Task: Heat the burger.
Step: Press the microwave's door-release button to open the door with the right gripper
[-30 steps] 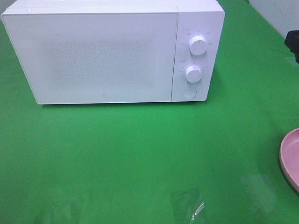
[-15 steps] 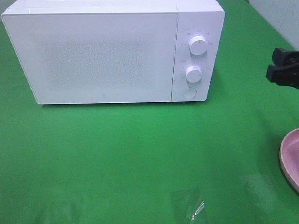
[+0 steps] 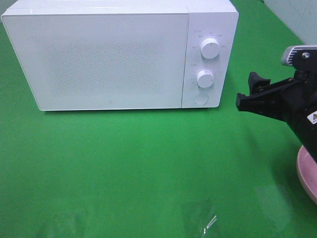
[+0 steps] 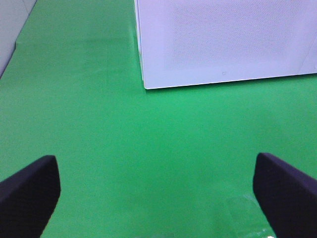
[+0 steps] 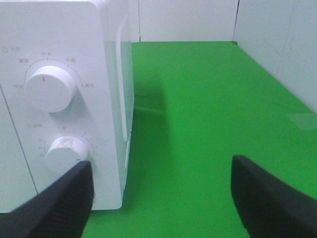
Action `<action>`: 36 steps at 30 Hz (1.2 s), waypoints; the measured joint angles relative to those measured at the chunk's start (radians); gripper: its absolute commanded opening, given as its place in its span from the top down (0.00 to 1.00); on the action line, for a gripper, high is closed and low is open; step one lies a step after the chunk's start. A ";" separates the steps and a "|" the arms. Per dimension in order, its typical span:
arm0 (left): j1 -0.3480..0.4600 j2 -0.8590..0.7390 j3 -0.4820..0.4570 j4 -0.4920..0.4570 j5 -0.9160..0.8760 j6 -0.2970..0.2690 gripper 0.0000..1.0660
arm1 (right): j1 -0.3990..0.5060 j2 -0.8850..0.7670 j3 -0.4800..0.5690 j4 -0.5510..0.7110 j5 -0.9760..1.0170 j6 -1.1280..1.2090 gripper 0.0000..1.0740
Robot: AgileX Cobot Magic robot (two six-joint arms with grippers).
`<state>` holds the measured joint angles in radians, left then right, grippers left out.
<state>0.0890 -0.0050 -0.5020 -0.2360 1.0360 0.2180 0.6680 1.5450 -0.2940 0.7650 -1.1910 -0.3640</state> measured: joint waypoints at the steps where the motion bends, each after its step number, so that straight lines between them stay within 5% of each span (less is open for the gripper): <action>1: 0.000 0.000 0.000 0.000 0.000 0.000 0.08 | 0.037 0.024 -0.001 0.025 -0.010 0.000 0.30; 10: 0.000 0.000 0.000 0.000 0.000 0.000 0.08 | 0.164 0.090 -0.018 0.083 -0.013 0.030 0.30; 26: 0.000 0.000 0.000 0.000 0.000 0.000 0.08 | 0.171 0.110 -0.039 0.090 -0.014 0.132 0.32; 32: 0.000 0.000 0.000 0.000 0.000 0.000 0.08 | 0.171 0.110 -0.039 0.090 -0.012 0.250 0.45; 36: 0.000 0.000 0.000 0.000 0.000 0.000 0.08 | 0.171 0.110 -0.039 0.090 0.042 0.543 0.68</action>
<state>0.0890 -0.0050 -0.5020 -0.2360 1.0360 0.2180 0.8390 1.6550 -0.3330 0.8550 -1.1490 0.1790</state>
